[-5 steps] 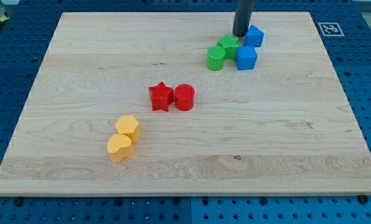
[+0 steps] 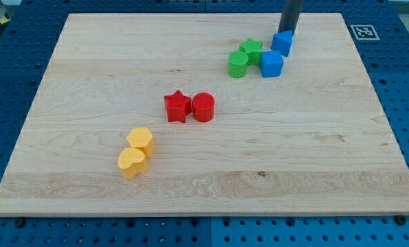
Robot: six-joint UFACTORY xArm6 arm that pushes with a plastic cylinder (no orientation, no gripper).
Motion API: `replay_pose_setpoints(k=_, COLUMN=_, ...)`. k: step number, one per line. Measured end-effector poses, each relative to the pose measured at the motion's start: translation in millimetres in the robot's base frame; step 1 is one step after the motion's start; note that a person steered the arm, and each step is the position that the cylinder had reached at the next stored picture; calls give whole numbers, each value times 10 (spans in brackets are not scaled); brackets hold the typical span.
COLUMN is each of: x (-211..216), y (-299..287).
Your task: Move the triangle right to the cube
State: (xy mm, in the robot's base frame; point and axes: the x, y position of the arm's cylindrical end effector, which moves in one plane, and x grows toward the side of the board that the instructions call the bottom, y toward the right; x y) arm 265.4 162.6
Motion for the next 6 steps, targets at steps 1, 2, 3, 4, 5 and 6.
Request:
replay_pose_setpoints(k=1, x=297, y=0)
replay_pose_setpoints(k=2, x=521, y=-9)
replay_pose_setpoints(k=3, x=552, y=-26)
replay_pose_setpoints(k=4, x=551, y=-48)
replay_pose_setpoints(k=5, x=525, y=-208)
replay_pose_setpoints(k=6, x=525, y=-305)
